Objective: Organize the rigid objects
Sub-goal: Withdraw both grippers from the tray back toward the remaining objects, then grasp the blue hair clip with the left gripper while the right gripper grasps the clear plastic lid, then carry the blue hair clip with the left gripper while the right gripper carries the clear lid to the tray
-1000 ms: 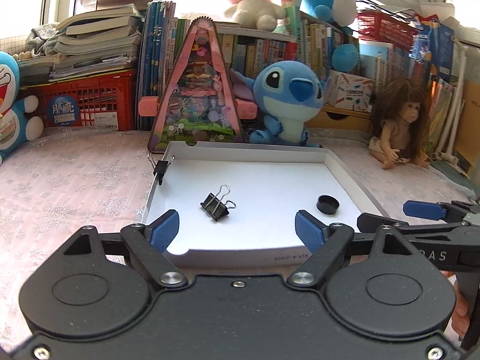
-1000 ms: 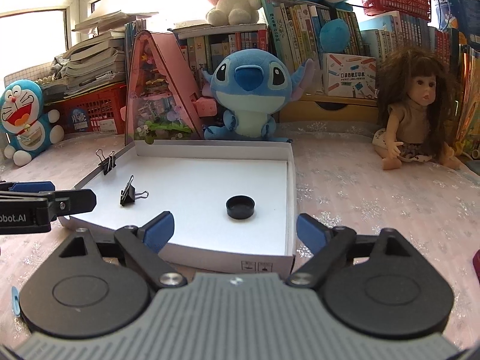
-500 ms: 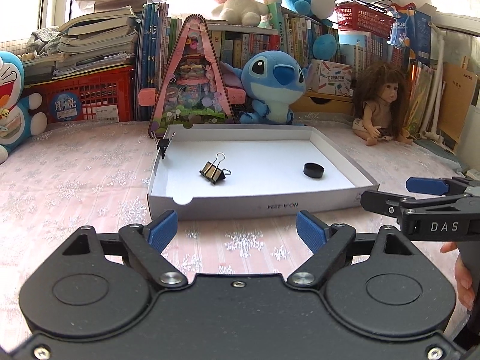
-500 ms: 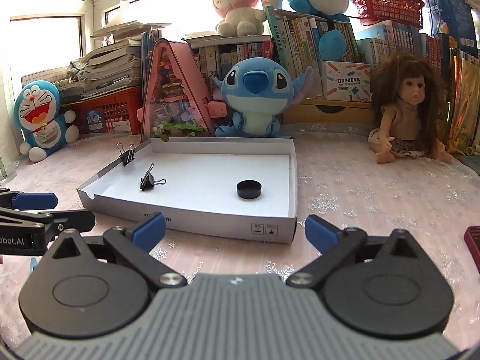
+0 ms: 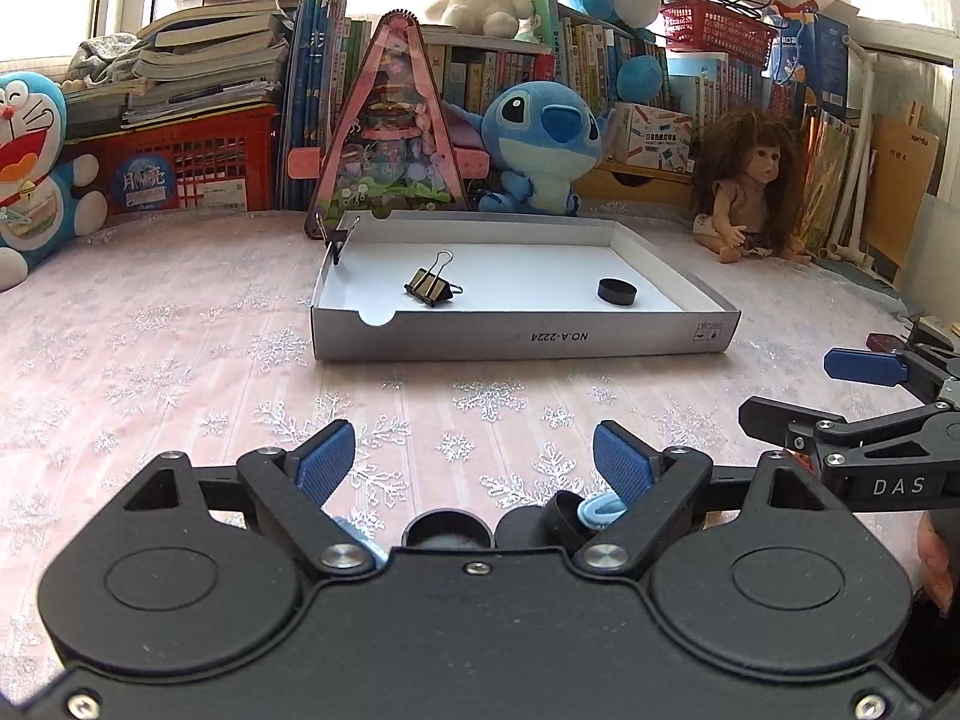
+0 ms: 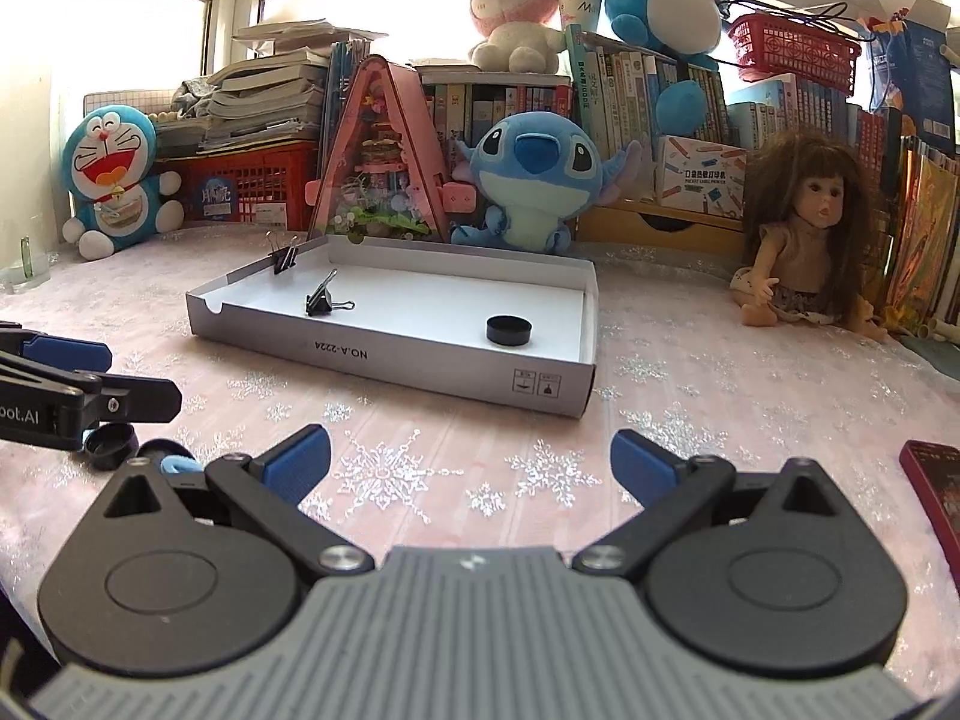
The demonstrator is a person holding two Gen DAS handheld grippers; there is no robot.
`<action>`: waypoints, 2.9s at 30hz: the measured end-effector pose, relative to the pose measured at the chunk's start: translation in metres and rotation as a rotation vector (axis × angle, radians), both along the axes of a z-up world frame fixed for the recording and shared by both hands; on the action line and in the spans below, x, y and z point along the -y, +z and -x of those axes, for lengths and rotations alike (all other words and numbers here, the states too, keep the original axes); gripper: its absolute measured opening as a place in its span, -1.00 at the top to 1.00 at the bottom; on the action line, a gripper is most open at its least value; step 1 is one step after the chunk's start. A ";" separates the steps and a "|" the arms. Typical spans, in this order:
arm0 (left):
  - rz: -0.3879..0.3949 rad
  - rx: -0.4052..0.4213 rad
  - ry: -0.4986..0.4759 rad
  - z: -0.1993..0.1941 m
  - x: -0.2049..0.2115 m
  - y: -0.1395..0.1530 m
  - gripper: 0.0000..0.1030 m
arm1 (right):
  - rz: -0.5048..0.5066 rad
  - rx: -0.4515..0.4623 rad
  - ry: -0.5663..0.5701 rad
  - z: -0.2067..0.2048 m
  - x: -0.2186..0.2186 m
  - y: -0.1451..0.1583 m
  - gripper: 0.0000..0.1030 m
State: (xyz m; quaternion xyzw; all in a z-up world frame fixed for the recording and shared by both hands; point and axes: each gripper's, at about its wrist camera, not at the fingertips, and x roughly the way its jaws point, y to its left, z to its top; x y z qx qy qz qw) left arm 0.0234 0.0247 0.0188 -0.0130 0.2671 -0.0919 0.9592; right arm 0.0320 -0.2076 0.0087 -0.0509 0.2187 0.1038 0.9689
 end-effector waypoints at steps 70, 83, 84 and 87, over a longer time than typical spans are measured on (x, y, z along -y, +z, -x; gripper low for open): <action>-0.076 0.009 0.019 0.027 -0.024 -0.008 0.37 | 0.031 -0.063 -0.084 0.019 0.038 -0.013 0.38; -0.060 0.065 0.035 -0.011 -0.020 0.031 0.37 | 0.041 -0.040 -0.114 -0.005 0.039 0.011 0.38; -0.059 0.066 0.038 -0.015 -0.019 0.034 0.37 | 0.035 -0.041 -0.118 -0.008 0.039 0.013 0.38; -0.057 0.068 0.049 -0.028 -0.016 0.040 0.37 | 0.019 -0.042 -0.122 -0.016 0.041 0.018 0.38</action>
